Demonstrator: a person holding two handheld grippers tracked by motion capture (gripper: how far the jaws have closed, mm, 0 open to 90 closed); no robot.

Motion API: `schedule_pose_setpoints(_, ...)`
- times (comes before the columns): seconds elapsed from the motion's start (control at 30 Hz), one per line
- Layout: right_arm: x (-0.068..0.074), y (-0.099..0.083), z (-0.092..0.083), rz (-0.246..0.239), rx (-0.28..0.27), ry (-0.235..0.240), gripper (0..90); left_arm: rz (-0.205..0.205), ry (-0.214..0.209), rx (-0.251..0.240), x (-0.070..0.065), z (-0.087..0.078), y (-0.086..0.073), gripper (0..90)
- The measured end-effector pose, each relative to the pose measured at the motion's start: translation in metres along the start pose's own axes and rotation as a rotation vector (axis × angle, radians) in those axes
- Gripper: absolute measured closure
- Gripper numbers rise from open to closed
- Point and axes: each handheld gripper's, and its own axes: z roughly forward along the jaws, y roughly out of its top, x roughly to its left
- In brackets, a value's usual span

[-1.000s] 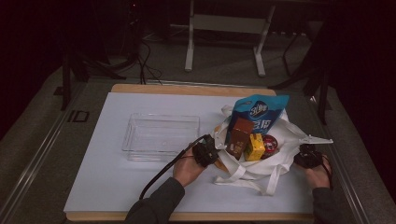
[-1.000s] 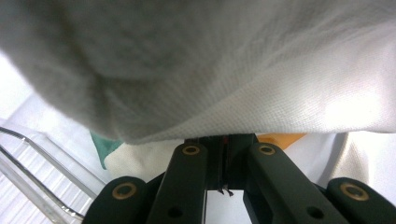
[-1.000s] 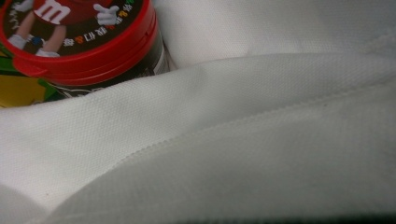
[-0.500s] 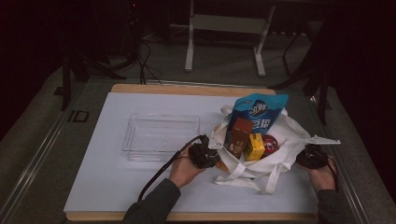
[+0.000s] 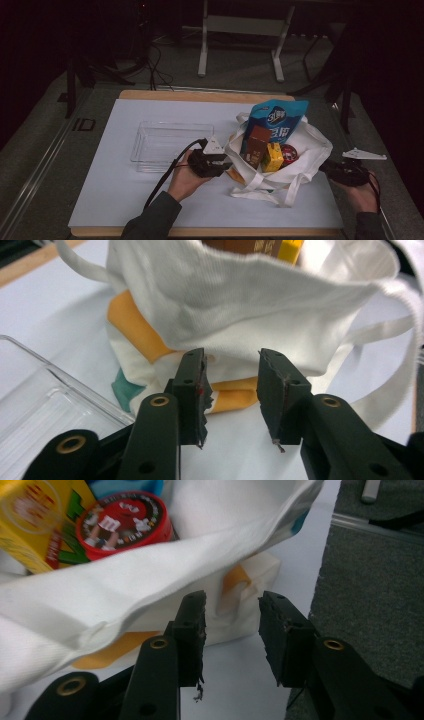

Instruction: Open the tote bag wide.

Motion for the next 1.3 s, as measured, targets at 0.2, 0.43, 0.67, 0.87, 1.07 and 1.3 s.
schedule_pose_setpoints(0.2, 0.001, 0.006, -0.015, -0.013, -0.020, 0.007, 58.4, -0.006, 0.017, -0.040, 0.002, -0.017, 0.004, 61.8)
schedule_pose_setpoints(0.43, 0.003, 0.011, -0.024, -0.001, -0.039, 0.019, 55.4, -0.020, 0.050, -0.085, 0.005, -0.030, 0.016, 57.4)
schedule_pose_setpoints(0.67, 0.003, 0.016, -0.029, 0.030, -0.081, 0.053, 51.1, -0.018, 0.062, -0.120, 0.007, -0.035, 0.031, 56.0)
schedule_pose_setpoints(0.87, 0.002, 0.015, -0.021, 0.067, -0.068, 0.075, 50.9, -0.031, 0.061, -0.112, 0.008, -0.024, 0.045, 57.2)
schedule_pose_setpoints(1.07, 0.004, 0.017, -0.011, 0.096, -0.062, 0.103, 51.8, -0.045, 0.092, -0.053, 0.008, -0.001, 0.052, 71.0)
schedule_pose_setpoints(1.3, 0.010, 0.016, 0.002, 0.082, -0.039, 0.113, 69.8, -0.020, 0.131, 0.039, 0.009, 0.022, 0.046, 81.9)
